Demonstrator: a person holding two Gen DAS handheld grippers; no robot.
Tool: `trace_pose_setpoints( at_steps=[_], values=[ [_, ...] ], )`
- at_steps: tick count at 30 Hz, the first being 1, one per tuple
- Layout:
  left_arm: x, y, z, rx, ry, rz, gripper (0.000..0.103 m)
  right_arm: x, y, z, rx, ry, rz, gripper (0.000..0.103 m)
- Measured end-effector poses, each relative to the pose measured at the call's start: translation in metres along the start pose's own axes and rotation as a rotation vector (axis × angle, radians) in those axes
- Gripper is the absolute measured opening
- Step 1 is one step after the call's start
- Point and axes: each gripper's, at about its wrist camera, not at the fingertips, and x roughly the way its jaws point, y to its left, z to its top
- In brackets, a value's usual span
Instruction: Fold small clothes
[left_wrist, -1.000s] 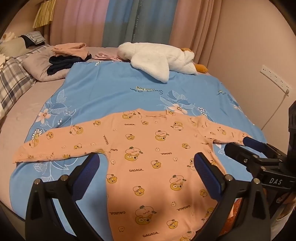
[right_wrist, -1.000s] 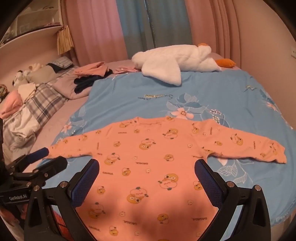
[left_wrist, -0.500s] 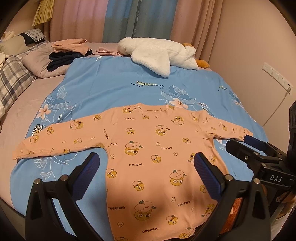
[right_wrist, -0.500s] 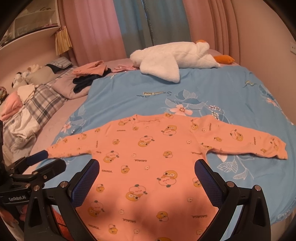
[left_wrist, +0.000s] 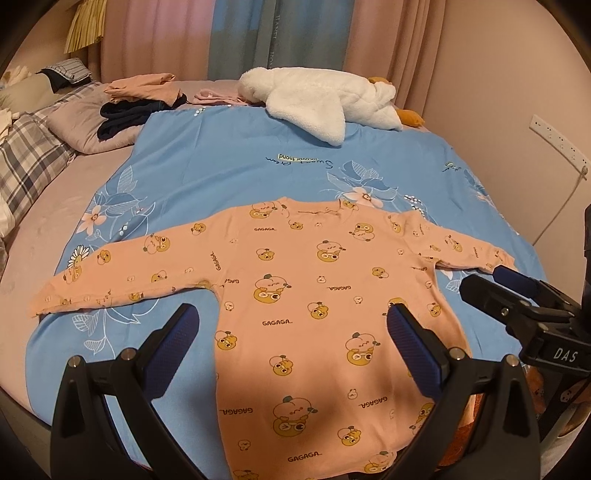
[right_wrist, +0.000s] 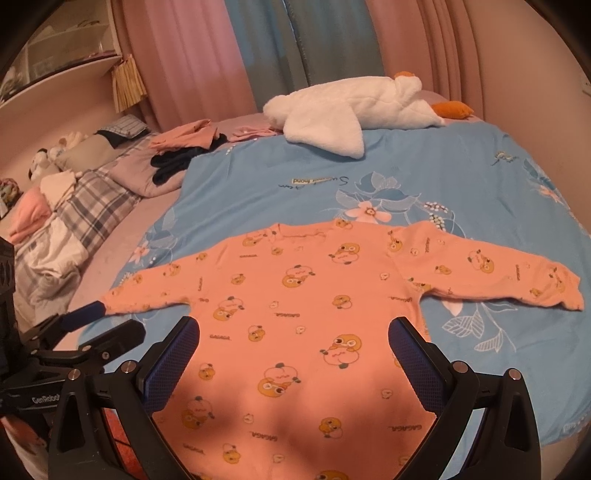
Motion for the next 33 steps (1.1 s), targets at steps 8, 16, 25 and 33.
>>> trace_pose_setpoints(
  at_steps=[8,16,25,33],
  values=[
    [0.0010,-0.0025,-0.0014,-0.005,-0.002,-0.010,0.101,0.0016,0.0013,-0.0023,0.001,0.013,0.011,0.102],
    [0.0024,-0.0011,-0.0033,-0.019,0.011,-0.023,0.101,0.0019,0.0019,-0.0035,0.004,0.016,0.008,0.102],
    [0.0055,0.0017,-0.0054,-0.025,0.016,-0.021,0.101,0.0060,0.0053,-0.0076,0.004,0.035,0.008,0.102],
    [0.0052,0.0045,-0.0057,-0.036,0.013,-0.023,0.101,0.0069,0.0078,-0.0075,0.008,0.040,0.007,0.102]
  ],
)
